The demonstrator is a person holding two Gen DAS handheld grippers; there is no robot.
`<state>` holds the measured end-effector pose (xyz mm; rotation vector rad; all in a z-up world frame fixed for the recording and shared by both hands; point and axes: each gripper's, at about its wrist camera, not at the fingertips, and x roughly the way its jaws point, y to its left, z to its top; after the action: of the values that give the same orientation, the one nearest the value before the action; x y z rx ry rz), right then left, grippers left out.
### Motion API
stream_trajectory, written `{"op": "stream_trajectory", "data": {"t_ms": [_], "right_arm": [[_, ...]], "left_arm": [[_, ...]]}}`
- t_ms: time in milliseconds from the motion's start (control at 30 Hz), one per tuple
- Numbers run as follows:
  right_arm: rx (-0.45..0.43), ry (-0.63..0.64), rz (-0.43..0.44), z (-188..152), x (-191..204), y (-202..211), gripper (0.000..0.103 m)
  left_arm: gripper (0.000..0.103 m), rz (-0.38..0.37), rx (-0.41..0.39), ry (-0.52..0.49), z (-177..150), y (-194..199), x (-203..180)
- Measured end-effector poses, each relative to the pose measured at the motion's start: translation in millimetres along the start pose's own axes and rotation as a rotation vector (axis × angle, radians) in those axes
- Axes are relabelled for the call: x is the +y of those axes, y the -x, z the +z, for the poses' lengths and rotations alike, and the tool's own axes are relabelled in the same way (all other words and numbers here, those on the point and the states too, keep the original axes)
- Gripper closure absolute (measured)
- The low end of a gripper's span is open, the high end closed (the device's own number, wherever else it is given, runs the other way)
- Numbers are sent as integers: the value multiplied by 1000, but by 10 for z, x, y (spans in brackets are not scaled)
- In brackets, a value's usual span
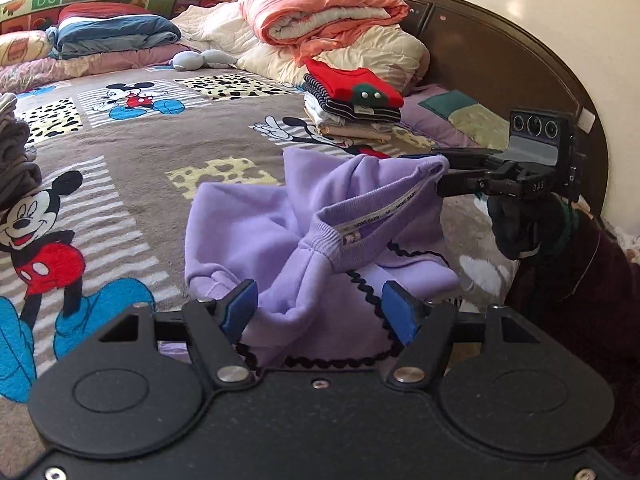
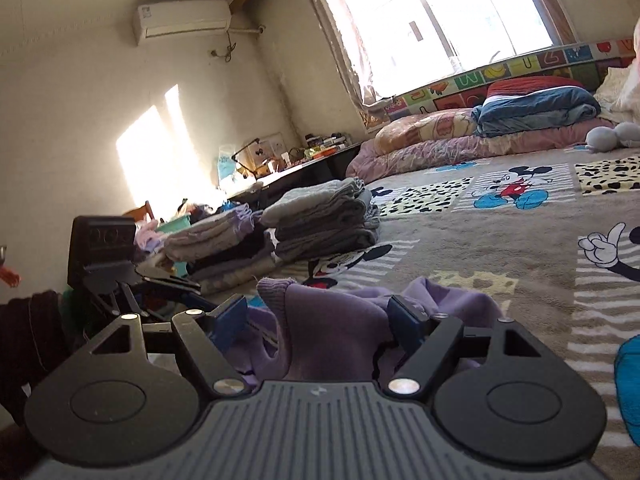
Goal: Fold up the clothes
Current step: 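Lift the sweatshirt by its cuffs with both grippers, shaking it open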
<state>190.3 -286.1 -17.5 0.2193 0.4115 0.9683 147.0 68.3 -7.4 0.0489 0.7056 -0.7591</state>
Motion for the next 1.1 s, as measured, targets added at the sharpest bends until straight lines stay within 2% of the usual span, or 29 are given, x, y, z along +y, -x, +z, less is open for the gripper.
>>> {"op": "stream_trajectory", "data": {"t_ms": [100,333,433,500,633,800,900,1000,1033,1100], "right_arm": [[75,102,-69,-192,324,103,26],[179,338,-183,-425,911,240,25],[240,511,-244,-443,1112,179,26],[293,661,-274,-486,1264,115,26],[355,874,-326,-474,1438,38,31],[382,970,-298,-278,1464,-89,31],[429,959,-288,-175,1331,-229,31],[501,885,-235,-126,1144,-373,40],[533,861,-214,-146,1096,-413,51],[580,868,-206,-247,1060,-477,60]], "left_arm": [[36,30,13,-66,-125,17,-223],[36,210,63,-354,-306,-142,-622],[37,298,108,-490,-265,-270,-642],[43,325,125,-528,-207,-325,-596],[48,298,129,-519,-68,-342,-476],[51,272,139,-510,90,-383,-407],[54,276,166,-512,154,-454,-356],[59,283,198,-493,144,-515,-305],[62,283,206,-486,122,-523,-314],[71,319,226,-484,71,-553,-338]]}}
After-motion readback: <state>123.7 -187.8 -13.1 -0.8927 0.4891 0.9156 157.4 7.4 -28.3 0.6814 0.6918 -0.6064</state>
